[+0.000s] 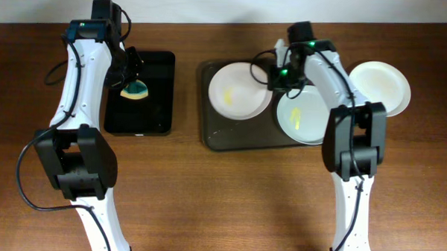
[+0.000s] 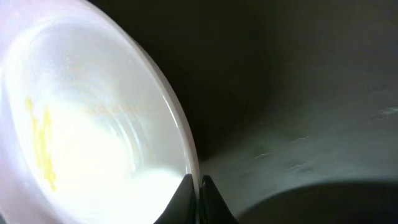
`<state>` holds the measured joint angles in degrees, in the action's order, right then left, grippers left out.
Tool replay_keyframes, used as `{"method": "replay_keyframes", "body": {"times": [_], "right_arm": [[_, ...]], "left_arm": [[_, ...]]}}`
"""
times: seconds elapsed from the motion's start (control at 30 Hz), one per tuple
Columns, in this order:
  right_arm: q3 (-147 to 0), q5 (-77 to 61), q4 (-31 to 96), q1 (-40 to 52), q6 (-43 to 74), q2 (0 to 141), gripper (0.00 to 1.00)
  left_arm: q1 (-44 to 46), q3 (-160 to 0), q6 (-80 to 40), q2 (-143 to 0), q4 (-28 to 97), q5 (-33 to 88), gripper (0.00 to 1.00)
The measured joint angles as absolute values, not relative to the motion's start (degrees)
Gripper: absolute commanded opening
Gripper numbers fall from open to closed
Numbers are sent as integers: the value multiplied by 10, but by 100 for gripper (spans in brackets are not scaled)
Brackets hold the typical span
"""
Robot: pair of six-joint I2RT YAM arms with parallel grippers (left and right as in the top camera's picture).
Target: Clean dirty plates on tray and stack at the side
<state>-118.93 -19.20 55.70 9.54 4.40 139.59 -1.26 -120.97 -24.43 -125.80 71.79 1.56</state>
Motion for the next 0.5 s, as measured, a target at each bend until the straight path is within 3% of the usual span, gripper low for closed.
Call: {"method": "replay_keyframes", "body": {"times": [0.23,0.5], "right_arm": [[-1210,-161,661,127,38,1396,4],[-1207,-88,659,125,38,1396,4]], "left_arm": [[-12,-1210,-242,-1258,720,19,0],[12,-1210,-222,-1258,720,44,0]]}}
